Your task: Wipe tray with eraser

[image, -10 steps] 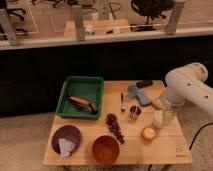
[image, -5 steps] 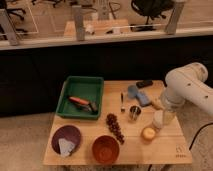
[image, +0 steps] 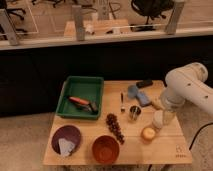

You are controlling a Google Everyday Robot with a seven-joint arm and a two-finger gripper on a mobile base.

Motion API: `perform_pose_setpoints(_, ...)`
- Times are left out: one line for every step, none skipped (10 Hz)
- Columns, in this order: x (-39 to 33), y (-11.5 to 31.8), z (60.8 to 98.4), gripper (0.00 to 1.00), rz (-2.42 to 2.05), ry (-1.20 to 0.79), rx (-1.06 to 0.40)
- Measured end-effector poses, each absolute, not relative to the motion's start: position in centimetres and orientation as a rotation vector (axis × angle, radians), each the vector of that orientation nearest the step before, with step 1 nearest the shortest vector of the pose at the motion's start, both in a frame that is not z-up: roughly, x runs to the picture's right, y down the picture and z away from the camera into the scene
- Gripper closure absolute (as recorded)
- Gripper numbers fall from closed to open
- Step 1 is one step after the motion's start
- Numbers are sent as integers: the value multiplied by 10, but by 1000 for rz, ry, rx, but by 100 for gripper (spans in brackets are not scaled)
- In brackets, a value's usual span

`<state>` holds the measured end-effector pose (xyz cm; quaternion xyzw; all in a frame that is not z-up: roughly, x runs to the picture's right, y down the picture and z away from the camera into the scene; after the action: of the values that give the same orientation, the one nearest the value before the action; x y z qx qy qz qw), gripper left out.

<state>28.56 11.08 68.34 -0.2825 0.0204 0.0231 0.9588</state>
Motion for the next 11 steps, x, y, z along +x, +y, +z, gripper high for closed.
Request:
perform_pose_setpoints(286,111,683,20,47,41,-573)
perform_pose_setpoints(286,111,683,20,47,41,-573)
perform_pose_setpoints(286,111,683,20,47,41,-573)
perform_pose_setpoints(286,110,684,20,48,41,-571)
perform_pose_setpoints(285,106,687,20,45,28,-559)
perform_pose_setpoints(282,95,695,20,40,9,-535)
perform_pose_setpoints(276,85,703,20,33,-7,-519)
perform_pose_setpoints(271,69,716,20,24,-20,-496)
perform_pose_setpoints(266,45,734,20,14,-29,-463)
perform_pose_setpoints(258,24,751,20,6,-38,-436)
perform_pose_setpoints(254,10,763,20,2,-43,-418)
